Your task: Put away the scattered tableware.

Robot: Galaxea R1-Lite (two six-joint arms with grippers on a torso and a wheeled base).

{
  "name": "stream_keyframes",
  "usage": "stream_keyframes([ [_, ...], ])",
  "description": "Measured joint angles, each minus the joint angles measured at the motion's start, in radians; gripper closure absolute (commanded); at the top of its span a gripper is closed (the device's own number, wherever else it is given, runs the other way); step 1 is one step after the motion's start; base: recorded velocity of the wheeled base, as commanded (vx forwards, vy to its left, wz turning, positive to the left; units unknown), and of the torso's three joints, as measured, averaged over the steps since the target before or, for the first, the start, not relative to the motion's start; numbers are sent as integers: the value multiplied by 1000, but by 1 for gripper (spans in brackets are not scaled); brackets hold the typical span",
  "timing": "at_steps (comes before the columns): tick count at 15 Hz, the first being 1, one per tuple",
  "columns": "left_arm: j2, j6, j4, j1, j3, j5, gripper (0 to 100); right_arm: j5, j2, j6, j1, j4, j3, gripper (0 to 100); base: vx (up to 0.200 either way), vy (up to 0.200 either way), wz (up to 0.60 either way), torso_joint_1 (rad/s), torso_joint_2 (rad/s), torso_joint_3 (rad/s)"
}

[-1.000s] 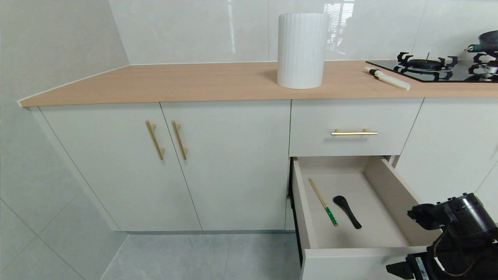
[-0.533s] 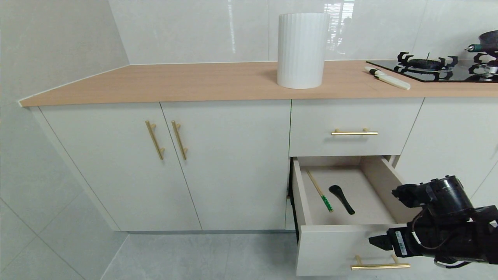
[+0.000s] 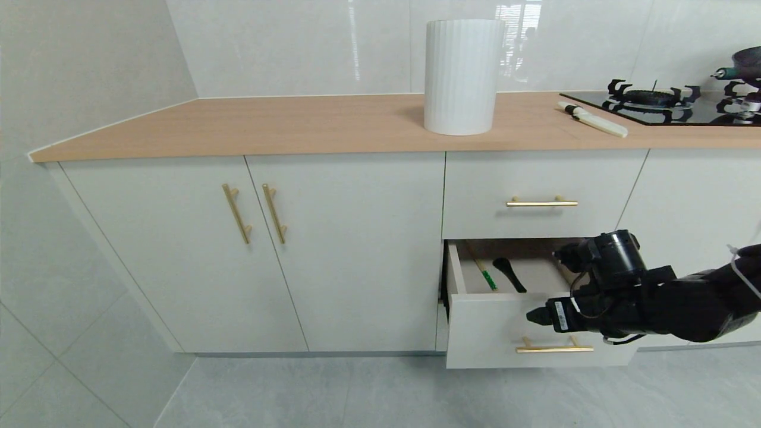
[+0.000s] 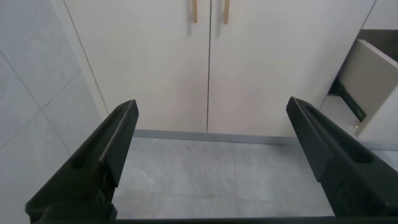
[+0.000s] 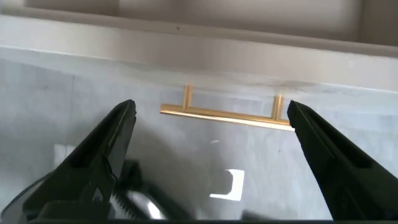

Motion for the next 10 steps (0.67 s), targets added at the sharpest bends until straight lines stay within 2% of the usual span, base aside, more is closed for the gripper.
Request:
stream_keyframes([
  [6, 0, 0, 0, 0, 0, 0, 0, 12, 154, -32, -61, -2, -207, 0, 0, 0, 0, 0, 0, 0],
  [10, 0, 0, 0, 0, 0, 0, 0, 12, 235, -32, -71, 1, -334, 0, 0, 0, 0, 0, 0, 0],
])
